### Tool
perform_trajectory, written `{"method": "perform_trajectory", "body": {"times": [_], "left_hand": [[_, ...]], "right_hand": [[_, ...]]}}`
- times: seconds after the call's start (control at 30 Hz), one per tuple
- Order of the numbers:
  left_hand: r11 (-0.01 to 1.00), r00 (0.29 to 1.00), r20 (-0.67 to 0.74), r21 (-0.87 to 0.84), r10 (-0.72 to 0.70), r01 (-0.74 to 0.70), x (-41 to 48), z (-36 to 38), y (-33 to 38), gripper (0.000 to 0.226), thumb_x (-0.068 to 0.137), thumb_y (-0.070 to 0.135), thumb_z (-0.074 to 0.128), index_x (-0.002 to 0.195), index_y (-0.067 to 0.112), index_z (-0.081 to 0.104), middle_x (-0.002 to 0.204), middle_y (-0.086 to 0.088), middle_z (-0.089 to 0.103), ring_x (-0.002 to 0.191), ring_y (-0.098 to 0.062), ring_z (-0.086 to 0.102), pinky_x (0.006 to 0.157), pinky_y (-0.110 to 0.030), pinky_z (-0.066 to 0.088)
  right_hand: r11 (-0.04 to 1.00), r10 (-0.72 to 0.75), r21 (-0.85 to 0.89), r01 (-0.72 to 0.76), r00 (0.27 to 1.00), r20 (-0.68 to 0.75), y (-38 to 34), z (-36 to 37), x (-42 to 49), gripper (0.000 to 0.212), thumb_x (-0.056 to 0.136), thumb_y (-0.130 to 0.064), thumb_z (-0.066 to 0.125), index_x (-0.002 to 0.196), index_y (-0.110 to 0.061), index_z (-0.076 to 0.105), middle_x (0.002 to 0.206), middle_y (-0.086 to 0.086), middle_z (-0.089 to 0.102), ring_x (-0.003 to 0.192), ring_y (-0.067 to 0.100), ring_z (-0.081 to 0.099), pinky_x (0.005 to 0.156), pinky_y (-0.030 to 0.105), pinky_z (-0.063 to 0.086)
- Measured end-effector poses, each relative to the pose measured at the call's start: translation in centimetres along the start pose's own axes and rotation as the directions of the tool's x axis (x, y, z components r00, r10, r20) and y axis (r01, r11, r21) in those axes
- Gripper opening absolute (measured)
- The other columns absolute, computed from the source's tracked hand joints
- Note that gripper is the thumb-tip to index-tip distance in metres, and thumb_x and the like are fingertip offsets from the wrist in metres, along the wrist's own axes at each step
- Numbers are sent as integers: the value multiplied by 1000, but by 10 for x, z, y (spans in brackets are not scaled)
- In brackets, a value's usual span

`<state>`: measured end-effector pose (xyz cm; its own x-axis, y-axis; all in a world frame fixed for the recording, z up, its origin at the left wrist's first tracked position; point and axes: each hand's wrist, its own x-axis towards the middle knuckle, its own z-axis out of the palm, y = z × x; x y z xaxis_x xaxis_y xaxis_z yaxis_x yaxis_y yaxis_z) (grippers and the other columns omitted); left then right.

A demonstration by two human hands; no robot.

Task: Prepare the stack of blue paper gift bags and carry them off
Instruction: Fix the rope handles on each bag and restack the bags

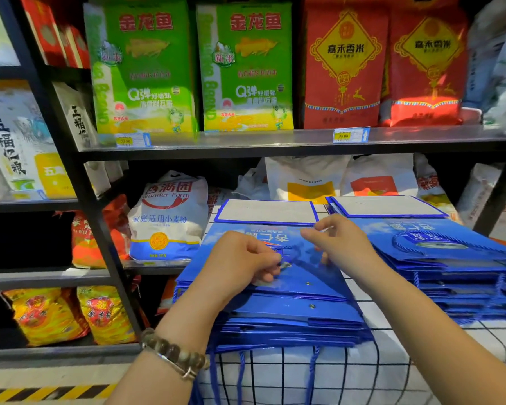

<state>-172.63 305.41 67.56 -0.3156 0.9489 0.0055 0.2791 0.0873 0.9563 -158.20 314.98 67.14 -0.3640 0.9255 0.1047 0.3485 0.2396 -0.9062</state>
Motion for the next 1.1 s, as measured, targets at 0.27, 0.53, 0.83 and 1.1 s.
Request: {"method": "perform_trajectory", "body": {"times": [0.27, 0.53, 0.83, 1.1], "left_hand": [[990, 993, -42, 93, 106, -102, 3, 17, 13, 29, 88, 28, 60, 62, 16, 65, 71, -1, 68, 54, -8, 53, 41, -6, 35], [799, 983, 122, 573, 134, -180, -4, 17, 4, 24, 82, 45, 62, 97, 28, 69, 102, 10, 67, 96, -9, 59, 87, -31, 47], [636, 991, 132, 762, 27, -119, -26, 5, -1, 46, 77, 59, 61, 118, 39, 59, 119, 17, 59, 110, -8, 53, 93, -27, 43], [675, 996, 84, 733, 35, -86, -32, 5, -4, 45, 76, 61, 59, 116, 40, 61, 120, 19, 59, 111, -6, 52, 94, -28, 43]], "right_hand": [[892, -443, -37, 450, 889, 118, 3, -5, -19, 24, 76, -12, 72, 76, -36, 66, 74, -23, 67, 79, -8, 60, 74, 4, 41], [919, -382, -36, 392, 910, 160, 12, -17, -15, 28, 83, -2, 63, 72, -27, 65, 73, -16, 65, 71, -8, 58, 69, 5, 43], [919, -302, -143, 369, 887, 348, 18, -22, -22, 18, 83, -4, 64, 78, -19, 72, 76, -18, 65, 75, -8, 60, 72, 6, 44], [926, -277, -158, 344, 900, 338, 17, -16, -27, 28, 82, -9, 66, 70, -34, 66, 74, -21, 65, 74, -9, 60, 71, 4, 43]]}}
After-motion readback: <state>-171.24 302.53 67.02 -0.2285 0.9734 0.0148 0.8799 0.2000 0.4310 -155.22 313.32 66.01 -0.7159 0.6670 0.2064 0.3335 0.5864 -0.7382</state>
